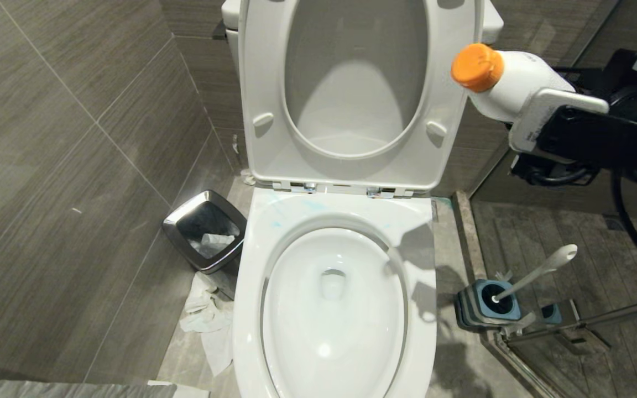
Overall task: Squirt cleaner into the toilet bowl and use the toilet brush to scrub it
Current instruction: Pour in the cleaning agent
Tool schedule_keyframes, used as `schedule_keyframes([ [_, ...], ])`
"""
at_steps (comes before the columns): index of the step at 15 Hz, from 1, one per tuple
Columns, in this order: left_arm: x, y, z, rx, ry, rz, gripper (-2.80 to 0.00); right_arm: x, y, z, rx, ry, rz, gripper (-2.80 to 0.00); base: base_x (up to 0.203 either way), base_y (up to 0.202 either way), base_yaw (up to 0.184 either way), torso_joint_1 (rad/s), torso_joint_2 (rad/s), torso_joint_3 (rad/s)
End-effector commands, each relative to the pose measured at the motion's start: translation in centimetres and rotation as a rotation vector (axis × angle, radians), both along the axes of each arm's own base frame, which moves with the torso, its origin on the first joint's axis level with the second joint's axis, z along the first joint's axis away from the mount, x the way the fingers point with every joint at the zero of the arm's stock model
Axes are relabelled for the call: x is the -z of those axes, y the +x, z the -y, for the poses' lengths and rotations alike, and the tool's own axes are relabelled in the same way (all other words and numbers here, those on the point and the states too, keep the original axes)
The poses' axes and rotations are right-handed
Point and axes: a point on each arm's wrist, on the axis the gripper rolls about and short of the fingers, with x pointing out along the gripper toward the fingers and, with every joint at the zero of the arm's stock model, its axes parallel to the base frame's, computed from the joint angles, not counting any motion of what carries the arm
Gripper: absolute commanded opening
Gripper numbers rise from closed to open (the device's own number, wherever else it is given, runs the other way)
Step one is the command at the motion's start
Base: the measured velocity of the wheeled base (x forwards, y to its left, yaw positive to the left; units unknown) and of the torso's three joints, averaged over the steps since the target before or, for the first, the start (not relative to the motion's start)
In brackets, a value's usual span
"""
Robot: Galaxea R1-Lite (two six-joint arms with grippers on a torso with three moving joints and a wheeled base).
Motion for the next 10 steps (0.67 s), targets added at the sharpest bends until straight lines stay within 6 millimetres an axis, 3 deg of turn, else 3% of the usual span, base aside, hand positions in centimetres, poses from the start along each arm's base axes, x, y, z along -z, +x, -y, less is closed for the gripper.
schedule_keyframes([
  [1,0.2,0.1,0.0,-0.001,0.000,-0.007,-2.80,0.2,0.5,-0.7,-0.004,-0.051,0.004,-2.80,0.000,0.000,0.000,0.000,0.00,0.000],
  [10,0.2,0.1,0.0,-0.001,0.000,-0.007,-2.80,-0.8,0.1,-3.3,0.021,-0.292,0.114,-2.80,0.000,0.000,0.000,0.000,0.00,0.000],
])
